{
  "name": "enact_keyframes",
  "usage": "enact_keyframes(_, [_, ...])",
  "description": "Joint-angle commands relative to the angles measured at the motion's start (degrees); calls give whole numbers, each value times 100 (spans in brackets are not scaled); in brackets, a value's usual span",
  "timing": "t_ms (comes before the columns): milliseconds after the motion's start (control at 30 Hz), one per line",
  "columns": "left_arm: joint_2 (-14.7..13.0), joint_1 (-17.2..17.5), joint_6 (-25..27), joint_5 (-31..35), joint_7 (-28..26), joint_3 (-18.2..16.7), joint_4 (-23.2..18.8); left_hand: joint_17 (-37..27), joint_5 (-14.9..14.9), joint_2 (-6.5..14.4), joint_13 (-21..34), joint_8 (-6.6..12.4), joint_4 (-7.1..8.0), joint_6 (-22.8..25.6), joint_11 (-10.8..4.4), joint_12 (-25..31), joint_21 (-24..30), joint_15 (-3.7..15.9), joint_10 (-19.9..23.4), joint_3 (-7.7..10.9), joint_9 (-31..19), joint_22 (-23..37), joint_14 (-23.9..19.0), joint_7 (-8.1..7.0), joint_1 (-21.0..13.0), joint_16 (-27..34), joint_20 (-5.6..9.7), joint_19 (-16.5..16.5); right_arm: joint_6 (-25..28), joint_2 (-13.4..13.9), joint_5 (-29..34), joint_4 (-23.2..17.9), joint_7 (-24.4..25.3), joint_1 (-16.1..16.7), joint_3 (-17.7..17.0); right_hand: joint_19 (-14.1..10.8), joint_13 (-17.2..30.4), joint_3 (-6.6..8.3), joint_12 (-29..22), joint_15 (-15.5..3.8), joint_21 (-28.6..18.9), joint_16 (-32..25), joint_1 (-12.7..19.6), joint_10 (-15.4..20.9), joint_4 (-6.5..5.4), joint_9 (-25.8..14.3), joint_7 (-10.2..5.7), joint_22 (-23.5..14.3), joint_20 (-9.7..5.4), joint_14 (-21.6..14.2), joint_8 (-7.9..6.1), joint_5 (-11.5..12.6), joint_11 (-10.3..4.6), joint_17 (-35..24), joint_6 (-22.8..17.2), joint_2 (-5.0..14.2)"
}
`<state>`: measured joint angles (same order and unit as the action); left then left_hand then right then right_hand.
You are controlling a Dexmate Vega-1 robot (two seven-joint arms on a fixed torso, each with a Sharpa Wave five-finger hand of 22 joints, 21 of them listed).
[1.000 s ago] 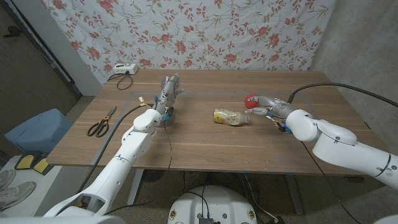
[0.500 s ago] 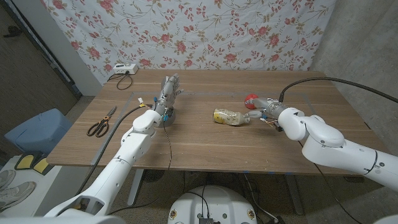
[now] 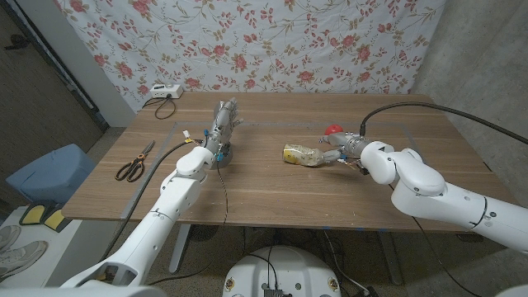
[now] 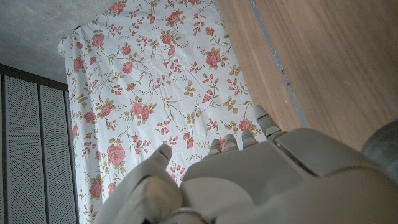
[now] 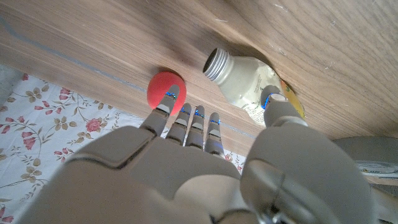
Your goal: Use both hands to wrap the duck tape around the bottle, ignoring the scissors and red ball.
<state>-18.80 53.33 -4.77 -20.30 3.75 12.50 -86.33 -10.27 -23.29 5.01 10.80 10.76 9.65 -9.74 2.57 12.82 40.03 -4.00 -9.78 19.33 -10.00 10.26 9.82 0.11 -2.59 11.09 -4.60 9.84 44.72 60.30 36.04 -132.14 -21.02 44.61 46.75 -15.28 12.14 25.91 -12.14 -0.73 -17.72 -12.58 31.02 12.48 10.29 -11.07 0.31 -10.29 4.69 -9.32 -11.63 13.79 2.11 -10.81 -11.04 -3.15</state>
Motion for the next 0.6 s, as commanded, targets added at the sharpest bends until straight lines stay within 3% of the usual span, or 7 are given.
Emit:
enact_keyframes(33, [-9, 49, 46, -9, -56, -9, -61, -9, -43, 321, 14, -7, -8, -290, 63, -12, -13, 38, -275, -25, -16, 16, 399, 31, -54, 5, -55, 521, -164, -357, 827, 286, -608, -350, 440, -71, 8, -28, -18, -37, 3, -21, 63, -36, -16, -23, -5, -6, 1, -59, -2, 41, -51, -27, 40, 6])
enact_keyframes(600, [-24, -6, 84, 8, -50, 1, -47, -9, -46, 317, 16, -17, -7, -318, 103, -31, -51, 24, -285, -38, -16, 19, 411, 84, -50, -5, -40, 512, -229, -891, 1906, 845, -1679, -619, 750, -159, 18, -41, -24, -97, 14, -42, 268, 1, -39, -29, -26, -10, -97, -139, -17, 119, -73, -39, 25, 1])
